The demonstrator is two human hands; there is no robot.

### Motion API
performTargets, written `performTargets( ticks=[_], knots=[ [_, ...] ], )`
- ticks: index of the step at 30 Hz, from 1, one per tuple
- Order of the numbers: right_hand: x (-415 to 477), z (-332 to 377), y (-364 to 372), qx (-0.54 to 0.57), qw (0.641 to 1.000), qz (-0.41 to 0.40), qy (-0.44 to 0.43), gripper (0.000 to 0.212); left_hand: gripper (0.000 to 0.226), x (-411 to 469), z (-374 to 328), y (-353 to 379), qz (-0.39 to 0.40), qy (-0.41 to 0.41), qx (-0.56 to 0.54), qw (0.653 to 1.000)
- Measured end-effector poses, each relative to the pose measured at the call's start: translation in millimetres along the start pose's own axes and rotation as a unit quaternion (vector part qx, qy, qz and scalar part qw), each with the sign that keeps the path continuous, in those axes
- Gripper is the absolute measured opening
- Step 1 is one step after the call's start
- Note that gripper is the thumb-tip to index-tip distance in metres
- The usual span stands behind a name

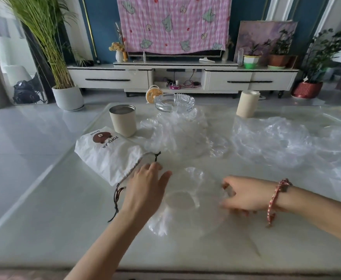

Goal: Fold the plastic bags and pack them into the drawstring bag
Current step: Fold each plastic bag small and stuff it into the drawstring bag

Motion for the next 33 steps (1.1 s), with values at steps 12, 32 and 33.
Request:
performTargets(
  ticks=[12,32,33],
  knots=[
    [41.0,34.3,75.9,-0.006,0.913,-0.25,-0.323,0.035,0.048,-61.1,-2.8,58.3,0.001,0.109,0.095,0.989],
    [29.3,-17.0,21.9,0.18,0.912,-0.19,-0.317,0.024,0.027,-84.2,-1.0,31.5,-0.073,0.245,0.008,0.967],
    [22.9,-14.4,20.7,0.163,0.915,-0.165,-0.331,0.03,0.022,-83.2,0.5,31.5,-0.07,0.243,0.01,0.967]
  ],
)
Point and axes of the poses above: each hand's wrist, its own x-axis towards the middle knuckle, its own y-axis out of the palm, z = x × y, the point moved 1 cm from there along x, towards the middle knuckle, and after that the axes turned 2 degrees about -z, right-handed, at the moved point
